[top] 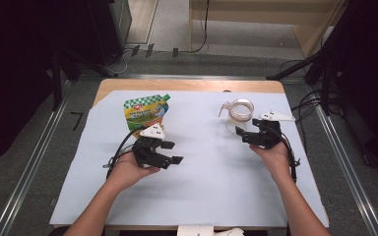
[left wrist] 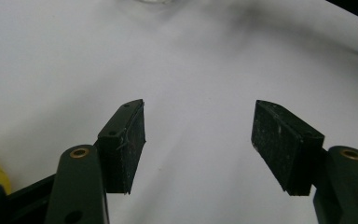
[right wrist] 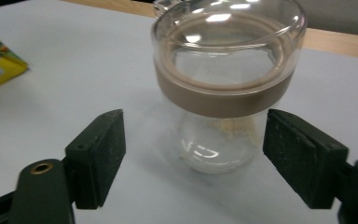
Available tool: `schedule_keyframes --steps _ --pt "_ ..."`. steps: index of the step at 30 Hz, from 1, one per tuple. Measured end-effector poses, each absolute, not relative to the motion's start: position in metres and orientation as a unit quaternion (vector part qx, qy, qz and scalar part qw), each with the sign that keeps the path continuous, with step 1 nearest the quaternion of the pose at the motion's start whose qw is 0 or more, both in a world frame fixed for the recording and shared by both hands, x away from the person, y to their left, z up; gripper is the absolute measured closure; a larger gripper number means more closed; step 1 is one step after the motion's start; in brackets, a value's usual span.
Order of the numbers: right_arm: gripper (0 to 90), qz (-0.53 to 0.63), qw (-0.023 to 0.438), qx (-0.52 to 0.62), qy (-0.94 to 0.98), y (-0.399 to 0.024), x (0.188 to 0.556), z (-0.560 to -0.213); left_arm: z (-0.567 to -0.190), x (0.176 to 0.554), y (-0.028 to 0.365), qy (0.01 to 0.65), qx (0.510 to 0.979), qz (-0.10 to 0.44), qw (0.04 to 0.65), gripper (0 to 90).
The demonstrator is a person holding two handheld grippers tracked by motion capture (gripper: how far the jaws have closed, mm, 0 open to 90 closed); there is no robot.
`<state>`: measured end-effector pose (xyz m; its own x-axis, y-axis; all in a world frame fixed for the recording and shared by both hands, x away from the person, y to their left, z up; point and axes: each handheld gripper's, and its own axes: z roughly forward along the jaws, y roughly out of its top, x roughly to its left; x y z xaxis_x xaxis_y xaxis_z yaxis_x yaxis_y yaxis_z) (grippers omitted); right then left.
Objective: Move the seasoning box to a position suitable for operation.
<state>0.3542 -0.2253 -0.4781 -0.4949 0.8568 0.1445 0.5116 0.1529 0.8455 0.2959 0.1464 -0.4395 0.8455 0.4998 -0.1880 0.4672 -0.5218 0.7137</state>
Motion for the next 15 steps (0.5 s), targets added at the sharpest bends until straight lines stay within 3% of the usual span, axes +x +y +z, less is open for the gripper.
schedule_keyframes --steps 15 --pt "13.4 0.455 0.202 0.484 0.719 -0.218 0.389 -0.496 -0.443 0.297 0.139 0.271 0.873 0.009 0.405 35.8"
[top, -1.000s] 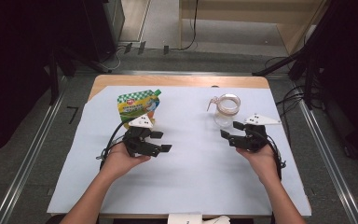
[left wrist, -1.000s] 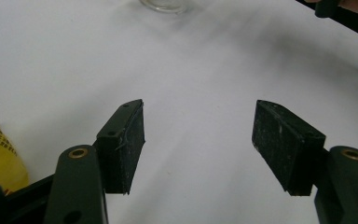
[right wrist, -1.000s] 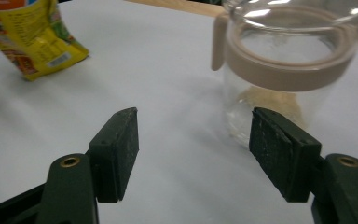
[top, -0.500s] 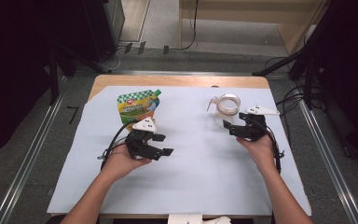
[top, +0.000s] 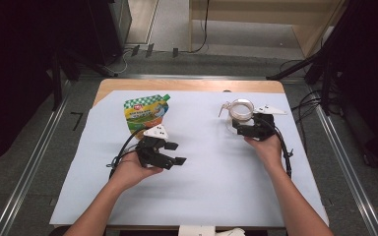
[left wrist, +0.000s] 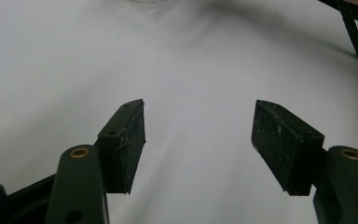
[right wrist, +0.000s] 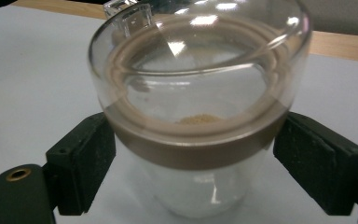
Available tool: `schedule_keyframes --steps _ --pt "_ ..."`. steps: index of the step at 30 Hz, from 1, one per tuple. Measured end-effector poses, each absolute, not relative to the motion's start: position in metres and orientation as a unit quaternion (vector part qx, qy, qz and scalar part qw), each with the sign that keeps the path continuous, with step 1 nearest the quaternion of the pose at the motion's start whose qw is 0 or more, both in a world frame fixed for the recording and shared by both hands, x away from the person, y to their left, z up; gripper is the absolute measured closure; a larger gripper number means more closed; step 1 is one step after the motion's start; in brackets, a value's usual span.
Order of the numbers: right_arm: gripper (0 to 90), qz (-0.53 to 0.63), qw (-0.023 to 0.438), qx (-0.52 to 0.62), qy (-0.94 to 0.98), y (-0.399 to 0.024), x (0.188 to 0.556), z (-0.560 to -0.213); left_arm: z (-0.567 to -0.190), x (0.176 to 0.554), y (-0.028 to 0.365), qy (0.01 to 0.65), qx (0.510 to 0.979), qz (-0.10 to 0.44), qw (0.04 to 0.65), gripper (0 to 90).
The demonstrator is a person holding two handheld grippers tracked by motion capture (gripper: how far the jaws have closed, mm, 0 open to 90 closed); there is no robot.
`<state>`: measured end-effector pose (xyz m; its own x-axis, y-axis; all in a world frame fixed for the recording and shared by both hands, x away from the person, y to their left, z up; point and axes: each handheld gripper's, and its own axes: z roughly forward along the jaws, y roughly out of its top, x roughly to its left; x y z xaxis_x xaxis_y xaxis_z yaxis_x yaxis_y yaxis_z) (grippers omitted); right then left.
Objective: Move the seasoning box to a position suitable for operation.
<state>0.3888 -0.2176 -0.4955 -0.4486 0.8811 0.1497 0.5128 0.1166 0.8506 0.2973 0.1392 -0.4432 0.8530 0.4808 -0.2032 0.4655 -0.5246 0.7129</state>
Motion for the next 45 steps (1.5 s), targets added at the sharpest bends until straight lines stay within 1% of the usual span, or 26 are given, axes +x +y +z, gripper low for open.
schedule_keyframes --steps 3,6,11,16,24,28,31,34,37,41,44,45 --pt "11.8 0.455 0.205 0.485 0.718 -0.214 0.393 -0.498 -0.443 0.298 0.140 0.270 0.873 0.010 0.406 35.8" --pt "10.6 0.456 0.229 0.479 0.715 -0.208 0.397 -0.502 -0.442 0.298 0.140 0.271 0.871 0.009 0.410 35.8" --pt "10.1 0.462 0.232 0.479 0.710 -0.205 0.401 -0.505 -0.443 0.299 0.140 0.273 0.871 0.009 0.408 35.8" --pt "10.7 0.473 0.244 0.471 0.704 -0.205 0.401 -0.509 -0.443 0.299 0.139 0.273 0.873 0.013 0.404 35.8" --pt "11.8 0.468 0.251 0.466 0.708 -0.206 0.400 -0.507 -0.444 0.300 0.139 0.275 0.873 0.012 0.403 35.8" --pt "11.9 0.477 0.238 0.472 0.702 -0.205 0.399 -0.505 -0.444 0.300 0.139 0.277 0.874 0.012 0.400 35.8" --pt "12.0 0.479 0.237 0.459 0.710 -0.202 0.393 -0.500 -0.445 0.301 0.139 0.279 0.871 0.007 0.404 35.8" --pt "12.0 0.487 0.230 0.452 0.711 -0.201 0.383 -0.495 -0.442 0.307 0.139 0.293 0.855 -0.007 0.427 35.8" --pt "12.0 0.491 0.229 0.445 0.714 -0.199 0.375 -0.491 -0.441 0.309 0.140 0.291 0.858 -0.001 0.424 35.8" --pt "12.0 0.504 0.220 0.435 0.713 -0.194 0.355 -0.481 -0.441 0.307 0.143 0.291 0.864 0.007 0.411 36.0" --pt "12.0 0.501 0.225 0.423 0.721 -0.191 0.347 -0.476 -0.440 0.305 0.143 0.287 0.866 0.011 0.409 36.1" --pt "12.0 0.503 0.225 0.414 0.724 -0.188 0.338 -0.473 -0.438 0.303 0.145 0.285 0.867 0.013 0.408 36.3"
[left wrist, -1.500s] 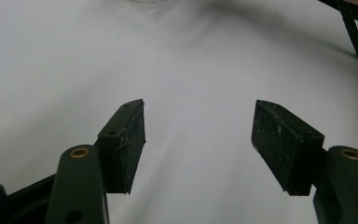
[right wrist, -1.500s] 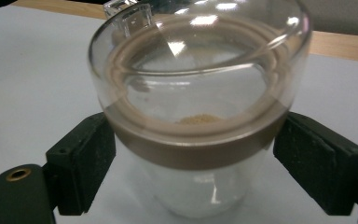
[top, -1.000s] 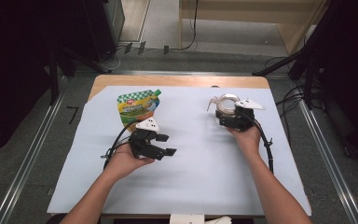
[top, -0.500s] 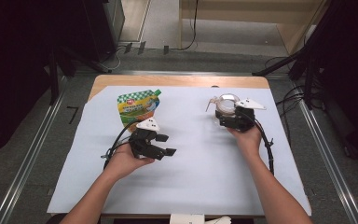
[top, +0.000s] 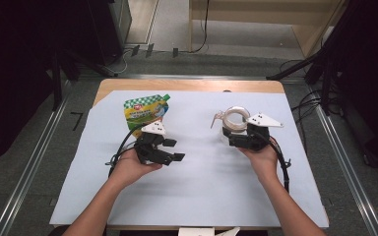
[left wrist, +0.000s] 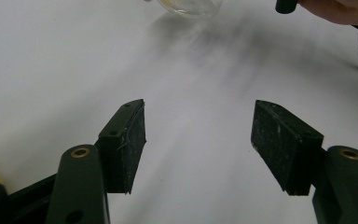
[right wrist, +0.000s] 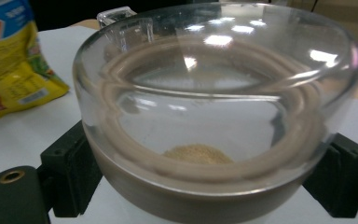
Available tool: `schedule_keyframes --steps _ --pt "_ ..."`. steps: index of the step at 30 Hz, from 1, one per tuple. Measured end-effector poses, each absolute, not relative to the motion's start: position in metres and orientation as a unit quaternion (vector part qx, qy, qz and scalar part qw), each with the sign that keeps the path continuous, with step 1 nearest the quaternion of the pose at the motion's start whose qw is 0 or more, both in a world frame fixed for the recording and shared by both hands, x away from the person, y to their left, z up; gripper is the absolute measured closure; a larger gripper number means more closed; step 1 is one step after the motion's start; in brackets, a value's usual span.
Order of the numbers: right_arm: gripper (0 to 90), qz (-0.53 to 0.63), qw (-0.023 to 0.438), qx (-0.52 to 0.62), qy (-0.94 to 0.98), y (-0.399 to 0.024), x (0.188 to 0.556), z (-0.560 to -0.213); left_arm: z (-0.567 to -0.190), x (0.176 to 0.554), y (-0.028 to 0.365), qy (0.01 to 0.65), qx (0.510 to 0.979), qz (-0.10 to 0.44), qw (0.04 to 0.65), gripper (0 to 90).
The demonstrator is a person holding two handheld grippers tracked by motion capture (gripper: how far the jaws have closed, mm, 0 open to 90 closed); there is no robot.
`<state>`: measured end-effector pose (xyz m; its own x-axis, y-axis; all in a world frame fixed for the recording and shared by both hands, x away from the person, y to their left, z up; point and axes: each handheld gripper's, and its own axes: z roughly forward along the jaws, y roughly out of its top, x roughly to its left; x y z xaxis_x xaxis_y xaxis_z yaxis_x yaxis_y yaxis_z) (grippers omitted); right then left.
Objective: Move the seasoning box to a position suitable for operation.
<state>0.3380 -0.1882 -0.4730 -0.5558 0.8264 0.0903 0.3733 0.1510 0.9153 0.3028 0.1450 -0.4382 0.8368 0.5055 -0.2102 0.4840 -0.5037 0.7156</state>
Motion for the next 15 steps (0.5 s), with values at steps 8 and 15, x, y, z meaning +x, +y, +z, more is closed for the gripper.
schedule_keyframes --steps 8,15 --pt "12.0 0.506 0.202 0.383 0.746 -0.172 0.300 -0.468 -0.437 0.301 0.148 0.284 0.869 0.019 0.406 37.4" --pt "12.0 0.516 0.178 0.366 0.754 -0.160 0.285 -0.472 -0.438 0.301 0.147 0.281 0.872 0.026 0.400 38.4"
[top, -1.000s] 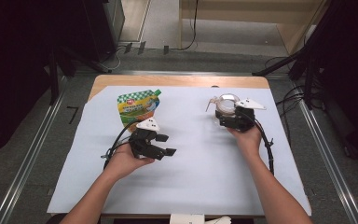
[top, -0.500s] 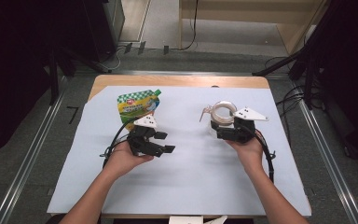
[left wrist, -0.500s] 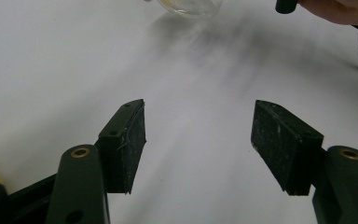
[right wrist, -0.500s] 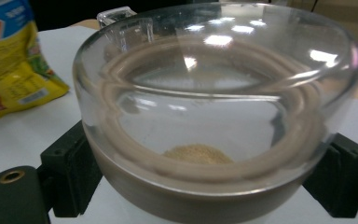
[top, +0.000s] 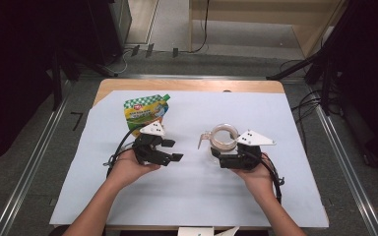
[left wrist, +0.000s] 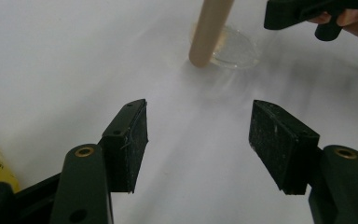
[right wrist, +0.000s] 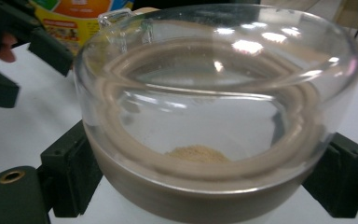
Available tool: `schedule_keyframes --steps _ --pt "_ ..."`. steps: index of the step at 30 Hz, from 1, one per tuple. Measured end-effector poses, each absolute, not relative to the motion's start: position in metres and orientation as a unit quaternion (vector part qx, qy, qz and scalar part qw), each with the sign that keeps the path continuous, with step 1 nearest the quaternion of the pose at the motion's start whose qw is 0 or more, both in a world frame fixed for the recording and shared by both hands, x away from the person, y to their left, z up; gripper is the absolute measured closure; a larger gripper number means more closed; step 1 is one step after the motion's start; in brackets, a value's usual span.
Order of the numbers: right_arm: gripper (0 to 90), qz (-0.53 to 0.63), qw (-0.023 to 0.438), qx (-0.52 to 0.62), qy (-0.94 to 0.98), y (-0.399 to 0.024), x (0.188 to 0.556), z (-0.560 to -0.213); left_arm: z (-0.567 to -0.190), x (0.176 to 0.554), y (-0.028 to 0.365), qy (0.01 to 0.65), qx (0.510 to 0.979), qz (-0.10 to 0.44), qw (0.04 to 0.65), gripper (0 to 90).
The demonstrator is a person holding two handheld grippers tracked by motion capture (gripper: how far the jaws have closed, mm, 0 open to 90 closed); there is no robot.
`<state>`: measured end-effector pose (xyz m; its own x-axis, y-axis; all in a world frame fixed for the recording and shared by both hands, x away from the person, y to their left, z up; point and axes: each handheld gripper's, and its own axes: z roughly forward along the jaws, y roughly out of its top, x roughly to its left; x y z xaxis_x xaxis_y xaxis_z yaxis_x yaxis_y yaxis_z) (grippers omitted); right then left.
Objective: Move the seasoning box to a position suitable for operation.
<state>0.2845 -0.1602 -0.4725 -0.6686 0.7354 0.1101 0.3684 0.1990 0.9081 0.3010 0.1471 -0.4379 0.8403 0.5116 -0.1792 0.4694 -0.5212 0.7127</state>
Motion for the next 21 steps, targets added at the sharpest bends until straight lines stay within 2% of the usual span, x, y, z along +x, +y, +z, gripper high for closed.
schedule_keyframes --steps 21 --pt "12.0 0.514 0.123 0.304 0.793 -0.111 0.264 -0.495 -0.438 0.306 0.154 0.294 0.865 0.037 0.404 39.0"
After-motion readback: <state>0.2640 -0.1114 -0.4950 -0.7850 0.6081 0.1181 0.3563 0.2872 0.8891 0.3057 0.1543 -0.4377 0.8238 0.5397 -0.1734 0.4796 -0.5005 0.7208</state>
